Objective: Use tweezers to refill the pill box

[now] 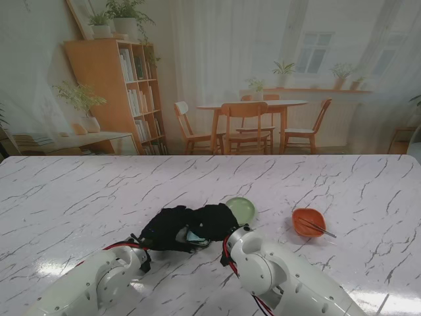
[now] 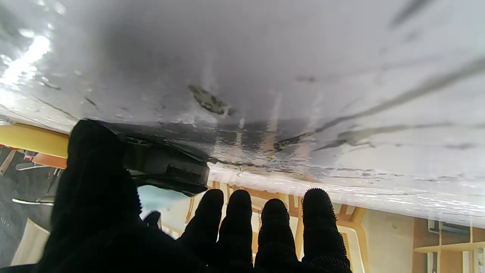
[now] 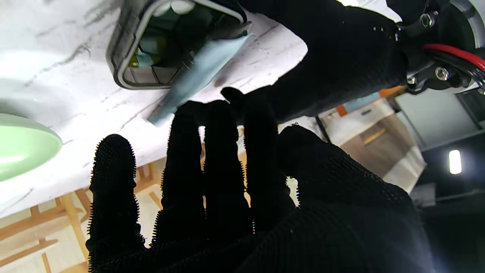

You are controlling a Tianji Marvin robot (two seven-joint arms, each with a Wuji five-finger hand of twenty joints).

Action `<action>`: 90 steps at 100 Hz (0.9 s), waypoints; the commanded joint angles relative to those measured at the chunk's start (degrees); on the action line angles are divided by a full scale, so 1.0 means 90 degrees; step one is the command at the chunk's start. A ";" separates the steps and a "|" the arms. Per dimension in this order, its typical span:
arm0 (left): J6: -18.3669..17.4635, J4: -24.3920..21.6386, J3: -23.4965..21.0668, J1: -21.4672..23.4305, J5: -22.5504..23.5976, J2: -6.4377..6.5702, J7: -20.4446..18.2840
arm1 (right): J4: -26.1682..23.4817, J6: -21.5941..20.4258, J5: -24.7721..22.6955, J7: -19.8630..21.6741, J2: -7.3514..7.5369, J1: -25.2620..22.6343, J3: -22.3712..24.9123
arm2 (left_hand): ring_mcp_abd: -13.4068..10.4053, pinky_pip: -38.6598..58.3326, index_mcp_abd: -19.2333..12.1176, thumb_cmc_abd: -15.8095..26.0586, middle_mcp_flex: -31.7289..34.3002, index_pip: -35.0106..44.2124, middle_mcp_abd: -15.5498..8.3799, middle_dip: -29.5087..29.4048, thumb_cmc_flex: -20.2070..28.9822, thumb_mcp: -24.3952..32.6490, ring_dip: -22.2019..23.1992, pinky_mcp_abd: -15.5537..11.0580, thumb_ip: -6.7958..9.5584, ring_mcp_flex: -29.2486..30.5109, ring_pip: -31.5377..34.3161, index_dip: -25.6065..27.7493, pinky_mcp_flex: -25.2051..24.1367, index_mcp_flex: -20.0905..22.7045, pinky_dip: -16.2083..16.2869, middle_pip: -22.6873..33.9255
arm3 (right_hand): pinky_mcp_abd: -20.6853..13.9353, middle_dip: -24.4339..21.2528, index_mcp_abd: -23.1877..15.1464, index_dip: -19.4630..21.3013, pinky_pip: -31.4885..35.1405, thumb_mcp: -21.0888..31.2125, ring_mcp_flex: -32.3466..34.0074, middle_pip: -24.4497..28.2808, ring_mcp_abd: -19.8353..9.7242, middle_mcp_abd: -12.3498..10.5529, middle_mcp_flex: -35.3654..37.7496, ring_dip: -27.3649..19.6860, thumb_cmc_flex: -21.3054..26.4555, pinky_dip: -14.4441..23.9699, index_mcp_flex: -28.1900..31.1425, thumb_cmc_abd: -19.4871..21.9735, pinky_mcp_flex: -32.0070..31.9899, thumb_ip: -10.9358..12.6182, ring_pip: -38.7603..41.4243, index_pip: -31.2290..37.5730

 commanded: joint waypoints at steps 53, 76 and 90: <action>0.0054 -0.0334 -0.0428 0.0495 0.0227 -0.0015 -0.0047 | -0.0066 -0.0086 0.0024 0.0035 0.0091 -0.0425 0.0267 | 0.0040 0.0156 0.0110 0.0130 -0.0003 -0.0197 0.0134 0.0029 -0.0151 -0.0092 0.0056 0.0070 0.0090 -0.0098 -0.0034 -0.0048 -0.0173 0.0010 0.0076 -0.0067 | -0.0708 -0.0066 -0.0048 0.0115 0.0194 -0.0066 0.0169 -0.0044 0.0017 0.0013 0.0010 -0.0154 -0.0075 -0.0119 -0.0035 0.0198 0.0012 -0.0138 -0.0324 -0.0143; 0.0377 -0.1467 -0.1483 0.1328 0.0687 -0.0003 -0.0163 | -0.0858 -0.0300 -0.0527 -0.0420 0.0177 -0.1203 0.1228 | 0.0195 0.0095 0.0258 0.0355 -0.0089 -0.0406 0.0317 -0.0096 -0.0456 -0.0138 0.0023 0.0188 0.0087 -0.0181 -0.0174 -0.0366 -0.0274 0.0082 0.0042 -0.0255 | -0.0462 -0.0421 0.0161 0.0790 -0.0463 -0.0344 -0.0662 -0.0835 -0.0071 0.0078 -0.1063 -0.0557 -0.0855 -0.0357 -0.0719 0.0283 -0.0587 0.0251 -0.1390 -0.2034; 0.0596 -0.2227 -0.2167 0.1921 0.0940 -0.0029 -0.0152 | -0.1494 -0.0533 -0.1086 -0.0457 0.0307 -0.1878 0.2052 | 0.0220 -0.0075 0.0314 0.0389 -0.0118 -0.0511 0.0395 -0.0235 -0.0571 -0.0143 -0.0057 0.0161 0.0091 -0.0204 -0.0347 -0.0609 -0.0347 0.0132 -0.0049 -0.0378 | -0.0461 -0.0772 0.0473 0.0825 -0.0999 -0.0459 -0.1573 -0.1426 -0.0161 0.0123 -0.2057 -0.0887 -0.1274 -0.0605 -0.1627 0.0032 -0.1075 0.0201 -0.2018 -0.2832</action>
